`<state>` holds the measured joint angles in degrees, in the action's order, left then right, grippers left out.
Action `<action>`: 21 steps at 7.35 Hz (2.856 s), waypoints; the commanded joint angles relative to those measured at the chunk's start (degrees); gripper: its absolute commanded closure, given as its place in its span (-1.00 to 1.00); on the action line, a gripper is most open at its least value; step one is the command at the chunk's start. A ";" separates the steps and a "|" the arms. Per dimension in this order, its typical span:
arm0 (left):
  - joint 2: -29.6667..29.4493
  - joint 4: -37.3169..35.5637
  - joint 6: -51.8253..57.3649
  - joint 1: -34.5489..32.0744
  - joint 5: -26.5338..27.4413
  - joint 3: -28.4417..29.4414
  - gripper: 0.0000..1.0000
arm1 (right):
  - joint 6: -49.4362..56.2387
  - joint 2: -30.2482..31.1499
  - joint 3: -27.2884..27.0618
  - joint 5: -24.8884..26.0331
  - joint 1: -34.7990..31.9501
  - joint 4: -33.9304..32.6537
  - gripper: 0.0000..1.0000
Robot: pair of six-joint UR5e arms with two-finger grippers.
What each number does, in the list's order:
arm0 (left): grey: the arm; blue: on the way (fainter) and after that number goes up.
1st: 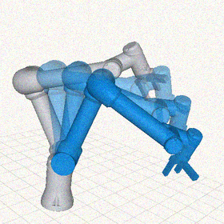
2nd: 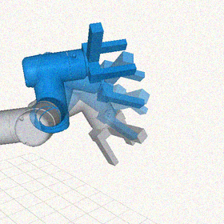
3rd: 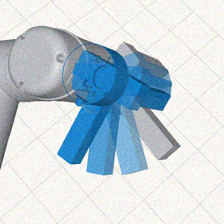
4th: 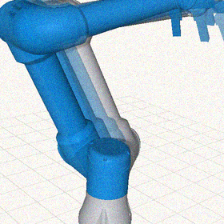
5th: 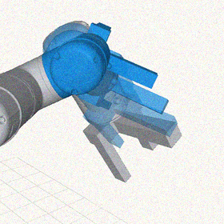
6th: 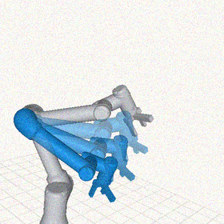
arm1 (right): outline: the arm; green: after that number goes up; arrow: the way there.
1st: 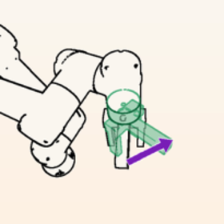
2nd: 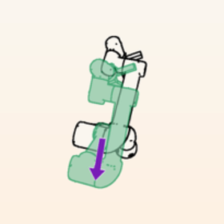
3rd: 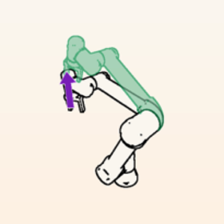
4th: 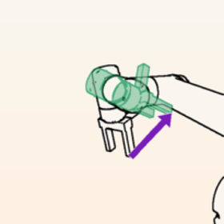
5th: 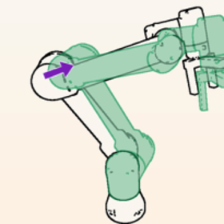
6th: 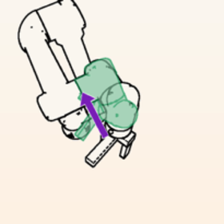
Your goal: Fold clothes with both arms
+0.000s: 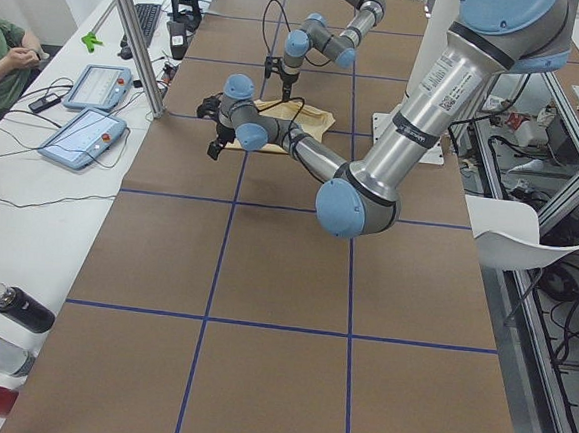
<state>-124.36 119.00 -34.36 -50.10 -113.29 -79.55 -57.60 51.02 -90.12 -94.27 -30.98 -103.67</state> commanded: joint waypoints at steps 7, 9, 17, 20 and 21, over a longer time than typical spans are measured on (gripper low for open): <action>2.87 0.01 -8.84 2.44 -1.49 -6.72 -1.00 | -20.48 11.37 -10.77 -5.66 -2.68 24.08 -1.00; 9.64 -0.17 -22.41 10.06 0.25 -19.53 -1.00 | -27.18 19.25 -15.59 -5.75 -2.50 33.05 -1.00; 11.42 -4.04 -53.99 25.93 10.63 -22.76 0.42 | -27.56 21.32 -16.93 -5.66 -1.98 33.53 -1.00; 11.60 -3.77 -60.74 26.19 10.72 -22.67 0.20 | -27.56 21.23 -16.93 -5.66 -1.89 33.53 -1.00; 11.69 -3.95 -58.73 26.80 10.64 -22.67 0.13 | -27.56 21.14 -16.93 -5.66 -1.89 33.53 -1.00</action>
<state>-112.85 115.18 -94.31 -23.84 -102.59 -102.21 -85.17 72.22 -107.05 -99.93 -32.88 -70.14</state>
